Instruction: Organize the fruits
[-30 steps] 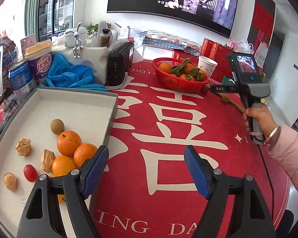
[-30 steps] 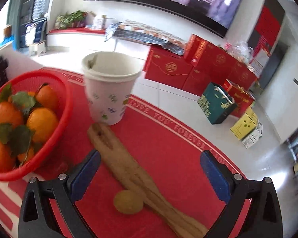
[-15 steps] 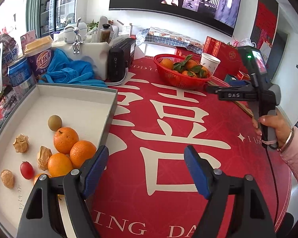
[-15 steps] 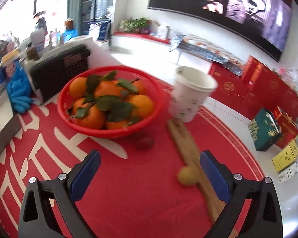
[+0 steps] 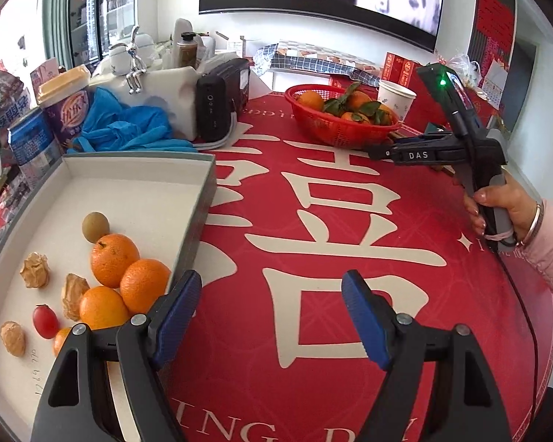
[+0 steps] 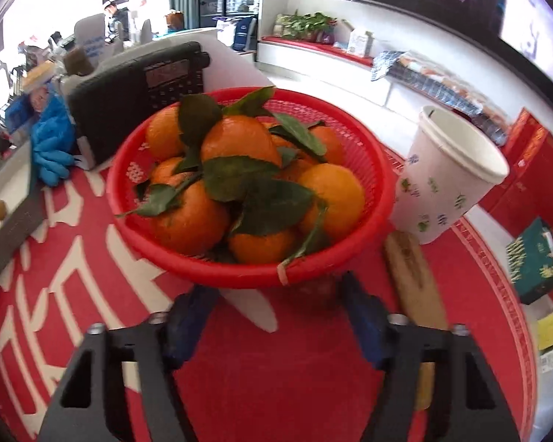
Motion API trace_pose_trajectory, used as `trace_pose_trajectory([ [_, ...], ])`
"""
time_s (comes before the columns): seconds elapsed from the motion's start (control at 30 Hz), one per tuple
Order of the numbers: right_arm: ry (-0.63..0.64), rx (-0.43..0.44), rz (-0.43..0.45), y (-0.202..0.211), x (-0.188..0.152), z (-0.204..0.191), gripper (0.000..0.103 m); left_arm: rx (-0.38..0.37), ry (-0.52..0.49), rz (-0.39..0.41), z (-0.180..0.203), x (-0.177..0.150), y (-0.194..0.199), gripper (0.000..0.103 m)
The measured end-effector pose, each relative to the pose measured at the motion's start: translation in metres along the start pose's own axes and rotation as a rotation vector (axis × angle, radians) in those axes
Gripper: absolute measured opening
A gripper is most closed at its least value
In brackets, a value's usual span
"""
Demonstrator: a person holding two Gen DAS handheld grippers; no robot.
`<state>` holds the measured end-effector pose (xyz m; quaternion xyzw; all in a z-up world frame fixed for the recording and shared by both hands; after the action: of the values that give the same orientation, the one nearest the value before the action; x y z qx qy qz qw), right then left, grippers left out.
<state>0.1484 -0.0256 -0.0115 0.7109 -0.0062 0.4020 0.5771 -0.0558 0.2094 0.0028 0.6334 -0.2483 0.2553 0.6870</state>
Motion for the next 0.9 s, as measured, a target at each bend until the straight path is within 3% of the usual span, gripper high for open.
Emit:
trace_pose_trajectory([
  [0.07, -0.003, -0.020, 0.003, 0.005, -0.003, -0.002, 0.027, -0.015, 0.002, -0.015, 0.002, -0.002, -0.001, 0.081],
  [0.1, -0.019, -0.003, -0.002, 0.008, -0.007, -0.002, 0.024, -0.016, 0.001, -0.017, 0.003, -0.002, -0.001, 0.081],
  [0.2, -0.038, 0.071, 0.002, 0.026, -0.023, -0.014, 0.024, -0.021, 0.000, -0.011, 0.004, -0.003, 0.002, 0.081],
  [0.33, 0.023, 0.224, -0.023, 0.059, -0.054, -0.064, 0.024, -0.033, 0.006, -0.008, 0.006, -0.003, 0.005, 0.081],
  [0.4, 0.021, 0.270, -0.037, 0.070, -0.067, -0.077, 0.036, -0.035, 0.004, -0.009, 0.008, -0.004, 0.005, 0.081],
  [0.43, 0.014, 0.245, -0.035, 0.077, -0.072, -0.077, 0.070, -0.036, 0.003, -0.010, 0.010, -0.004, 0.005, 0.081],
  [0.47, 0.001, 0.166, -0.002, 0.086, -0.076, -0.071, 0.096, -0.040, 0.002, -0.011, 0.011, -0.004, 0.006, 0.081],
  [0.57, -0.086, -0.037, 0.086, 0.108, -0.076, -0.034, 0.097, -0.046, -0.004, -0.003, 0.014, -0.004, 0.007, 0.081],
  [0.67, -0.215, -0.206, 0.073, 0.105, -0.063, 0.015, 0.097, -0.048, -0.009, -0.010, 0.017, -0.004, 0.005, 0.081],
  [0.77, -0.273, -0.249, 0.050, 0.086, -0.053, 0.041, 0.096, -0.050, -0.013, -0.026, 0.020, -0.005, -0.001, 0.081],
  [0.8, -0.274, -0.275, 0.044, 0.076, -0.049, 0.046, 0.092, -0.047, -0.015, -0.032, 0.020, -0.005, -0.003, 0.081],
  [0.87, -0.269, -0.283, 0.026, 0.056, -0.041, 0.053, 0.076, -0.038, -0.012, -0.045, 0.019, -0.006, -0.008, 0.082],
  [0.9, -0.275, -0.284, 0.008, 0.046, -0.039, 0.055, 0.075, -0.023, -0.015, -0.043, 0.019, -0.006, -0.010, 0.082],
])
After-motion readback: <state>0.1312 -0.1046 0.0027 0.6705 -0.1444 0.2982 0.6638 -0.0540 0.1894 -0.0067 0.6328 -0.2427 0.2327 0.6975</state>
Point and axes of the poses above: each gripper's, at about its wrist camera, not at the fingertips, and y roughly against the way its jaws point, z to its right, x to its top, the point moved 3 cm from there along -y, roughly the way its jaws point, and after that the axes turned 1 degree about x, right-handed, at the moved point
